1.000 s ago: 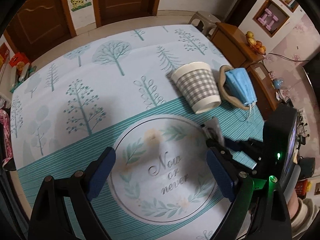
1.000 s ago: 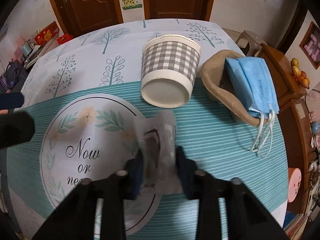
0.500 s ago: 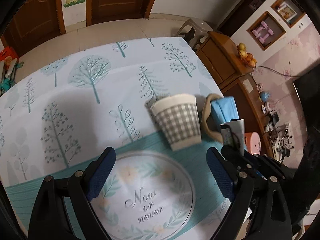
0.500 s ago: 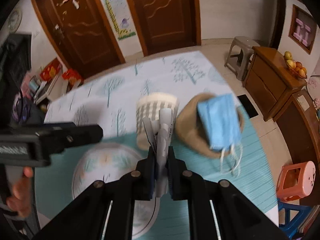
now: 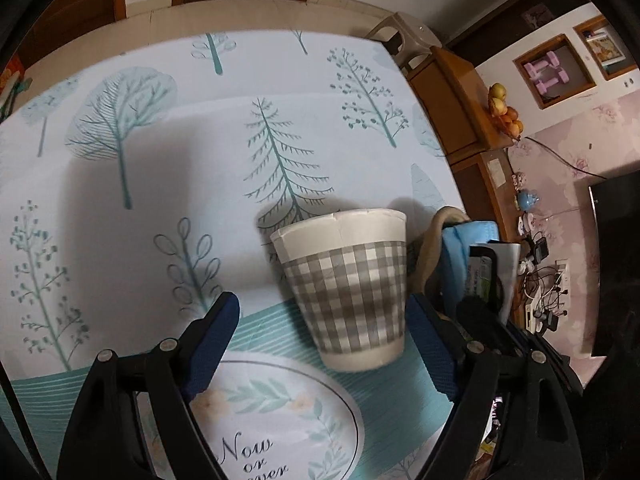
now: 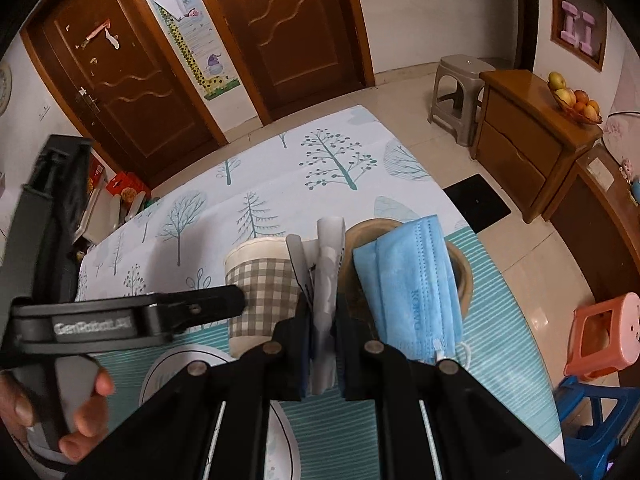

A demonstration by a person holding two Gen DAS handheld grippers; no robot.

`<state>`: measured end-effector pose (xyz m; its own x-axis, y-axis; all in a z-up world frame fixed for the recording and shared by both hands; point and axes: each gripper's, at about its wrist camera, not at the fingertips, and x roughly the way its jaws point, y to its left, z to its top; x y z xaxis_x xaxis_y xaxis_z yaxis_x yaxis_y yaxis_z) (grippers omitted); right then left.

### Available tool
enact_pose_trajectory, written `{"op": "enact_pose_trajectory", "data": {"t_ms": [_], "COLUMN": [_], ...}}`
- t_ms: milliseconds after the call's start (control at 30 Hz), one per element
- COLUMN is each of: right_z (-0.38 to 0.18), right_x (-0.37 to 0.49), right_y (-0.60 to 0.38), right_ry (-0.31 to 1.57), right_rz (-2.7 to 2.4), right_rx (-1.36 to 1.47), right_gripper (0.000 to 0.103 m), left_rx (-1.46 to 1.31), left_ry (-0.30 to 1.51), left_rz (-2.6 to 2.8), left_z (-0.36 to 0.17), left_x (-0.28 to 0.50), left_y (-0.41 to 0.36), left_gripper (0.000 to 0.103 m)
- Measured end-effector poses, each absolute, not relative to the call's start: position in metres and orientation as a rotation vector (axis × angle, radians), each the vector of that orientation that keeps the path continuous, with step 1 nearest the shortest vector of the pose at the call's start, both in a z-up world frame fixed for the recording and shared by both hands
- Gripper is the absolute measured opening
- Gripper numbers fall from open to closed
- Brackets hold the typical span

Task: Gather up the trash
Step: 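Grasp the grey-checked paper cup with the left tool while the right tool grasps the white paper strip, then carry the paper cup and white strip over the trash bin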

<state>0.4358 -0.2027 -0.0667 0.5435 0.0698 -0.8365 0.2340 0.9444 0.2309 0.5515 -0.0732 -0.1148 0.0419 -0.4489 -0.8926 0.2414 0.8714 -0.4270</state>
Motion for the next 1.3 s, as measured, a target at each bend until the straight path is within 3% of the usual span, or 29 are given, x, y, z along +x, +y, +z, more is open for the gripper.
{"op": "enact_pose_trajectory", "data": {"t_ms": [300, 367, 433, 633, 933, 1300], "right_z": [-0.074, -0.074, -0.073, -0.07, -0.049, -0.028], "right_x": [0.433, 0.433, 0.432, 0.427, 0.394, 0.275], "right_y": [-0.209, -0.209, -0.209, -0.207, -0.19, -0.178], "right_ry": [1.007, 1.005, 1.003, 0.997, 0.968, 0.982], "right_rz": [-0.099, -0.098, -0.098, -0.087, -0.023, 0.118], "right_rx": [0.364, 0.366, 0.365, 0.366, 0.357, 0.343], "right_gripper": [0.01, 0.01, 0.01, 0.01, 0.01, 0.01], "left_rx": [-0.187, -0.208, -0.239, -0.161, -0.156, -0.143], "left_ry": [1.459, 1.462, 1.459, 1.389, 1.345, 1.261], "left_rz": [-0.552, -0.577, -0.609, -0.597, -0.574, -0.56], "left_z": [-0.134, -0.136, -0.137, -0.125, -0.082, -0.014], "left_x": [0.562, 0.565, 0.566, 0.555, 0.499, 0.346], "left_y": [-0.097, -0.099, -0.103, -0.106, -0.065, -0.028], "left_gripper": [0.083, 0.075, 0.051, 0.039, 0.034, 0.034]}}
